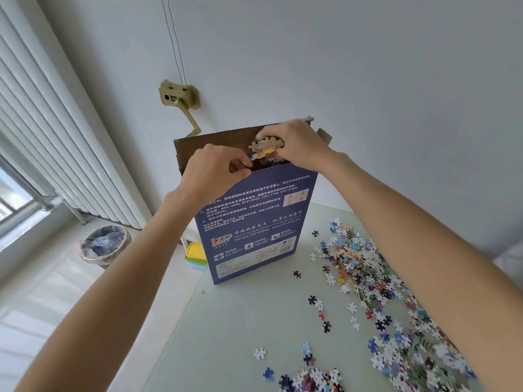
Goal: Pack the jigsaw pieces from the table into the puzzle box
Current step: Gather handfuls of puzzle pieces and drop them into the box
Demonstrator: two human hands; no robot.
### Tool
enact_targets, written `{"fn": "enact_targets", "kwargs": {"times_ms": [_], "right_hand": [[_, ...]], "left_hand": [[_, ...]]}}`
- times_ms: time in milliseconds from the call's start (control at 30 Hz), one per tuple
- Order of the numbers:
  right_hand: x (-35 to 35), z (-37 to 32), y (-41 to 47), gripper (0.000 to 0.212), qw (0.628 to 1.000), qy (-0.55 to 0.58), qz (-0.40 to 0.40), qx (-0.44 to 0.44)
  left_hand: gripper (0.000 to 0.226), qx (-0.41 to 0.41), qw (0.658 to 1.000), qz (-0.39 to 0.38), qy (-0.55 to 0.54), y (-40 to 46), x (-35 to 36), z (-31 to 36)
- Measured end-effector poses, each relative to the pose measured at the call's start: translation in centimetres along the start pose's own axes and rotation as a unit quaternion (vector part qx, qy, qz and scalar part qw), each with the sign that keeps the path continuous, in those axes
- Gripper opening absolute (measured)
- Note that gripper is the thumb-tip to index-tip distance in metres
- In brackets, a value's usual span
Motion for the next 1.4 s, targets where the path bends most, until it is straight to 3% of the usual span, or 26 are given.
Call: {"fn": "enact_targets", "kwargs": {"times_ms": [200, 433, 500, 600, 700, 767, 833, 933, 1100, 1233, 1400], "right_hand": [[0.3, -1.0, 1.1, 0.027, 0.996, -0.023, -0.081, 0.008], [0.4, -1.2, 1.1, 0.019, 0.995, -0.002, -0.098, 0.012], [0.2, -1.4, 0.5, 0.014, 0.998, 0.020, -0.057, 0.008], [-0.4, -2.0, -2.0, 0.015, 0.996, 0.038, 0.079, -0.008], [-0.2, -2.2, -7.3, 0.019, 0.978, 0.017, 0.207, -0.023], [1.3, -1.5, -11.8, 0.020, 0.968, 0.014, 0.251, 0.010], [3.9, 0.0, -16.7, 0.016, 0.966, 0.026, 0.252, 0.060], [8.8, 2.7, -23.5, 0.016, 0.971, 0.050, 0.171, 0.160], [15.7, 6.7, -32.7, 0.028, 0.948, 0.044, -0.054, 0.310], [18.5, 8.5, -35.1, 0.037, 0.930, 0.049, -0.135, 0.339], [23.3, 8.5, -33.3, 0.054, 0.936, 0.039, -0.230, 0.264]], "left_hand": [[0.008, -0.006, 0.999, 0.039, -0.012, -0.4, 0.0, -0.2], [0.010, -0.016, 0.998, 0.058, -0.010, -0.2, -0.1, -0.2], [0.010, -0.011, 0.998, 0.061, -0.006, -0.3, 0.0, -0.3], [0.012, 0.021, 0.993, 0.114, 0.014, -1.1, 0.1, 0.1], [0.014, 0.101, 0.974, 0.202, 0.035, -3.2, 0.0, 1.9], [0.016, 0.159, 0.963, 0.217, 0.008, -5.3, 1.3, 3.2], [0.018, 0.191, 0.962, 0.190, -0.035, -7.7, 4.1, 3.9], [0.019, 0.162, 0.977, 0.094, -0.100, -10.8, 10.0, 3.8], [0.035, 0.021, 0.975, -0.183, -0.127, -14.0, 22.3, 1.8], [0.048, -0.014, 0.951, -0.303, -0.054, -13.6, 29.8, 1.0], [0.058, -0.019, 0.912, -0.408, 0.049, -13.9, 35.7, -0.8]]}}
Point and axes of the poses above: each hand's wrist, its own y-axis towards the middle knuckle, its own x-axis out of the palm, z = x × y, the point moved 4 cm from there along y, towards the middle knuckle, and after that the axes turned 3 degrees about z, right-handed, at the moved point
